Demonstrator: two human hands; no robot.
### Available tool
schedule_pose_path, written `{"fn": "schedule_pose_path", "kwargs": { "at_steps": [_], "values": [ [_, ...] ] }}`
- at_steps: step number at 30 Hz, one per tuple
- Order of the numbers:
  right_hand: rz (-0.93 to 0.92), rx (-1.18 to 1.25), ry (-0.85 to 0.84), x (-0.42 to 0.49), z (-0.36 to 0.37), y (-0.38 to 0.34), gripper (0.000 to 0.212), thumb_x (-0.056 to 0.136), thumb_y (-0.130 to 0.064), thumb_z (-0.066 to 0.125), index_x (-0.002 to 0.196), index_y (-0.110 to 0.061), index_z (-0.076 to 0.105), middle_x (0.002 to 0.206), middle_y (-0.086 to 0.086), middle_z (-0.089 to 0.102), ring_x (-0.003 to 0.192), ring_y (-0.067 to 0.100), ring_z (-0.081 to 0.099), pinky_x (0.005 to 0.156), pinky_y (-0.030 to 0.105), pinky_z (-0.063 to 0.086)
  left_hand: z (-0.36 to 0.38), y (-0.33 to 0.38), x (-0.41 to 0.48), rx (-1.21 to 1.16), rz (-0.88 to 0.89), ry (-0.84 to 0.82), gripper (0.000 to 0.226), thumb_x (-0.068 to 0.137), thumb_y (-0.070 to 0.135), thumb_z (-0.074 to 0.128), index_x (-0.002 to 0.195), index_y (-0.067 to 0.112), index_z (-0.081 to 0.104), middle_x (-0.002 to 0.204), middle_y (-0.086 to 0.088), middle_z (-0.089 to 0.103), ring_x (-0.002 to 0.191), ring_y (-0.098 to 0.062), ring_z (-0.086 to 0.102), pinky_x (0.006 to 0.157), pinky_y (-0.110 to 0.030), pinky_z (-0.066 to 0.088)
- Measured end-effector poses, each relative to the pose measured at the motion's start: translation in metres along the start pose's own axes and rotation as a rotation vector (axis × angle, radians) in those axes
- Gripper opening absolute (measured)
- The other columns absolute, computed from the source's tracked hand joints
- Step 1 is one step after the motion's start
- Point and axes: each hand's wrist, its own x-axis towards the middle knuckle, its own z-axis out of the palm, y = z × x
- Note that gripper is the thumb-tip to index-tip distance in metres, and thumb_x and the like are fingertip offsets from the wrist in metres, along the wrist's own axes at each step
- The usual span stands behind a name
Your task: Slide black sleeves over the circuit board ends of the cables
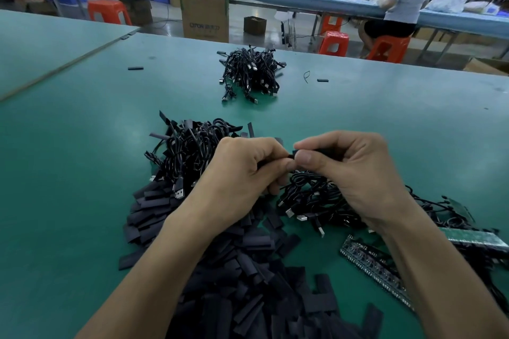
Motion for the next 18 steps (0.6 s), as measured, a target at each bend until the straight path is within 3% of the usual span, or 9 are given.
{"fn": "schedule_pose_path", "kwargs": {
  "at_steps": [4,8,11,13,15,17,18],
  "values": [
    [0.014,-0.013,-0.065,-0.001,0.0,0.005,0.016,0.075,-0.016,0.075,0.088,-0.024,0.078,0.084,0.002,0.078,0.077,0.013,0.075,0.074,0.017,0.056,0.001,-0.002,0.001,0.078,-0.058,-0.042,0.017,0.092,0.023,0.072,0.076,0.018,0.07,0.066,0.004,0.071,0.056,-0.006,0.066,0.055,-0.017,0.05],
    [-0.025,-0.046,0.093,0.0,0.001,0.013,0.026,0.085,-0.005,0.074,0.083,-0.031,0.074,0.084,0.001,0.076,0.071,0.013,0.07,0.069,0.018,0.054,-0.002,-0.004,0.001,0.151,-0.134,-0.134,0.019,0.086,0.044,0.073,0.085,0.025,0.072,0.071,0.009,0.071,0.06,0.001,0.062,0.056,-0.015,0.047],
    [-0.037,-0.036,0.166,0.004,0.0,0.013,0.024,0.089,-0.007,0.072,0.089,-0.031,0.071,0.084,0.0,0.075,0.072,0.013,0.069,0.07,0.019,0.054,-0.005,-0.005,0.0,0.14,-0.158,-0.191,0.016,0.091,0.043,0.068,0.088,0.027,0.072,0.075,0.012,0.072,0.058,0.001,0.06,0.053,-0.018,0.048],
    [-0.016,-0.004,0.207,0.009,-0.005,0.015,0.014,0.092,-0.019,0.069,0.098,-0.031,0.071,0.088,0.0,0.077,0.078,0.014,0.072,0.072,0.021,0.055,-0.008,-0.002,0.001,0.11,-0.134,-0.106,0.016,0.092,0.041,0.066,0.086,0.028,0.072,0.074,0.013,0.073,0.051,-0.002,0.056,0.049,-0.022,0.049],
    [0.041,-0.118,0.265,0.016,-0.014,0.022,0.013,0.098,-0.029,0.06,0.107,-0.032,0.068,0.094,-0.005,0.077,0.088,0.011,0.072,0.078,0.022,0.057,-0.012,0.0,0.003,0.048,-0.12,0.042,0.015,0.091,0.042,0.065,0.085,0.029,0.071,0.073,0.013,0.073,0.049,-0.013,0.058,0.047,-0.03,0.051],
    [0.15,-0.423,0.295,0.022,-0.027,0.036,0.022,0.101,-0.029,0.056,0.122,-0.028,0.064,0.107,-0.01,0.073,0.105,0.01,0.068,0.095,0.026,0.052,-0.018,-0.001,0.006,0.019,-0.109,0.233,0.012,0.091,0.043,0.065,0.085,0.033,0.069,0.071,0.012,0.072,0.053,-0.025,0.061,0.046,-0.037,0.05],
    [0.223,-0.623,0.272,0.024,-0.034,0.044,0.032,0.102,-0.026,0.055,0.133,-0.023,0.059,0.12,-0.006,0.069,0.116,0.014,0.063,0.102,0.028,0.045,-0.023,-0.003,0.007,0.027,-0.1,0.33,0.01,0.091,0.042,0.065,0.085,0.034,0.067,0.07,0.012,0.071,0.049,-0.02,0.058,0.043,-0.032,0.047]
  ]
}}
